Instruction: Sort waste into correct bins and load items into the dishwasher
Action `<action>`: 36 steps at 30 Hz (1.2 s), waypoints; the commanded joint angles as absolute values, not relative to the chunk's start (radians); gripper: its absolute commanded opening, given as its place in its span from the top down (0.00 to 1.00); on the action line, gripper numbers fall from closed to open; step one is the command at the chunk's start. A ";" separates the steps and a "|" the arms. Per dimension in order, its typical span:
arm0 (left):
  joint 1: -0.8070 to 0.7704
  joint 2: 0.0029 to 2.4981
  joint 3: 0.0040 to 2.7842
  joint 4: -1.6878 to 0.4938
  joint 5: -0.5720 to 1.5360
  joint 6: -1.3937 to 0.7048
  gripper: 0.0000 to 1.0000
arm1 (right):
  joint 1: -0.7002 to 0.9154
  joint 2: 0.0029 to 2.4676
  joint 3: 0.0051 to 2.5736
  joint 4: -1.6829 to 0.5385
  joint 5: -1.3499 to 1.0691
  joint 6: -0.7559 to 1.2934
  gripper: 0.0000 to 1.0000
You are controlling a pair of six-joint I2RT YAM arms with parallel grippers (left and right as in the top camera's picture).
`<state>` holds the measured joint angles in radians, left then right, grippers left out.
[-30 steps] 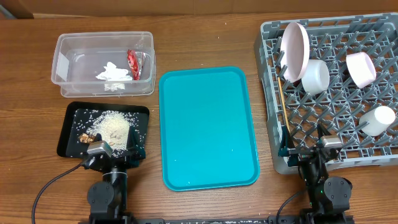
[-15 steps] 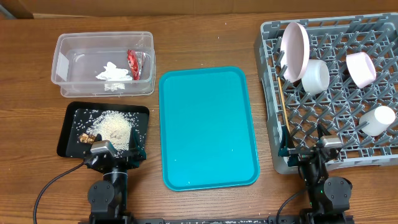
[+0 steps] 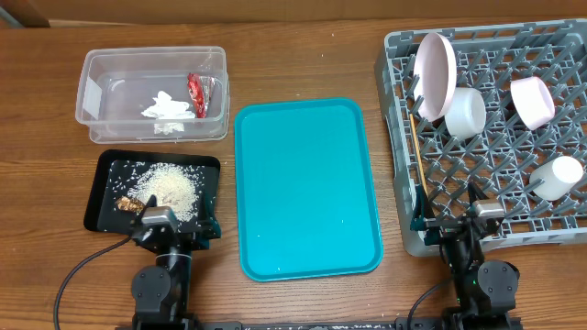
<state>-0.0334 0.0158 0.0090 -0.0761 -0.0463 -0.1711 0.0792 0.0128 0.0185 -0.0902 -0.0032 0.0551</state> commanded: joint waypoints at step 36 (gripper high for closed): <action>-0.040 0.004 0.005 -0.070 0.094 0.034 0.00 | 0.076 0.003 0.008 -0.084 -0.009 0.052 0.00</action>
